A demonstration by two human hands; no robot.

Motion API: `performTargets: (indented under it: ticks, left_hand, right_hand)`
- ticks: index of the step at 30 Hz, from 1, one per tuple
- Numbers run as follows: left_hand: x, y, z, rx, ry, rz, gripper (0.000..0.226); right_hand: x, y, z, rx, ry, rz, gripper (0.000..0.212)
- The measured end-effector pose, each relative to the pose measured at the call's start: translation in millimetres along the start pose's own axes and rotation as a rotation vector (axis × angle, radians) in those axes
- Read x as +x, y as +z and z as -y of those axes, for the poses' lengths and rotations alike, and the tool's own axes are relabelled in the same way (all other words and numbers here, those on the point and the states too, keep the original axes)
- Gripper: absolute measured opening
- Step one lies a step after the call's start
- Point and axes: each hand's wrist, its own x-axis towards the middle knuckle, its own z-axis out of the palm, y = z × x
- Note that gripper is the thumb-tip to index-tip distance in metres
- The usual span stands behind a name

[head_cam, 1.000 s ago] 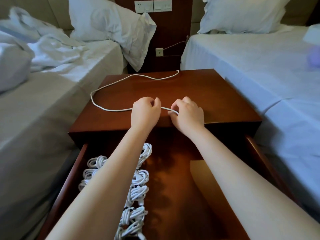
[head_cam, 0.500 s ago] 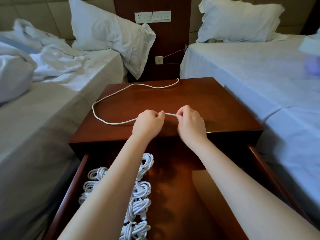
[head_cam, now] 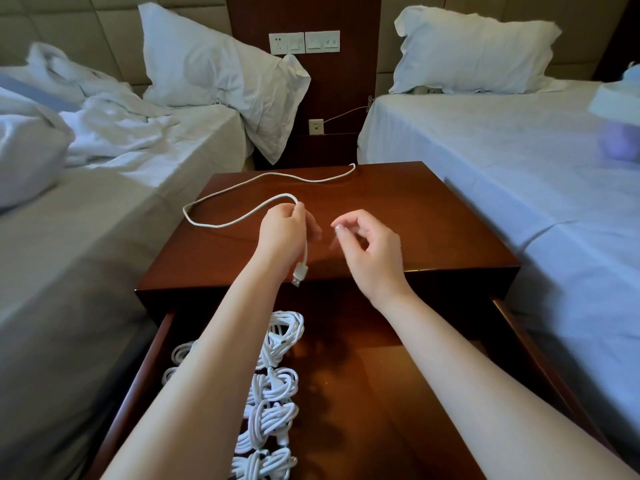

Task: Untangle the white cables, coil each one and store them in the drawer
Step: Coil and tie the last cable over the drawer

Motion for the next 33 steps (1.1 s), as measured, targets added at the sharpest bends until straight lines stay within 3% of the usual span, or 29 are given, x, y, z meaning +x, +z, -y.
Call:
performTargets:
  ticks: [5, 8, 11, 18, 24, 30, 33]
  left_hand:
    - [-8.2, -4.7, -14.5, -0.067, -0.027, 0.294, 0.036]
    - [-16.8, -9.7, -22.7, -0.039, -0.004, 0.500, 0.036]
    - [-21.3, -15.6, -29.3, 0.006, 0.020, 0.621, 0.036]
    - [-27.2, -7.1, -31.9, 0.007, 0.120, 0.680, 0.041]
    - [-33.2, -1.7, -32.5, -0.087, 0.037, 0.859, 0.044]
    - [-33.6, -7.0, -37.2, -0.121, 0.054, 0.965, 0.034]
    - [-35.0, -9.2, -40.3, -0.283, 0.087, 1.013, 0.025]
  right_hand:
    - [10.2, -12.7, -0.8, 0.032, 0.055, -0.060, 0.024]
    - [15.0, -18.2, -3.7, -0.011, -0.050, 0.025, 0.031]
    - [17.8, -22.9, -10.8, -0.123, -0.119, 0.108, 0.025]
    - [19.4, -29.4, -10.2, -0.129, -0.091, -0.044, 0.019]
    - [21.8, -34.9, -8.8, -0.005, 0.011, -0.165, 0.015]
    - [18.7, -32.8, -5.2, 0.109, 0.017, -0.167, 0.018]
    - [18.4, -26.1, -7.2, 0.092, 0.011, -0.065, 0.019]
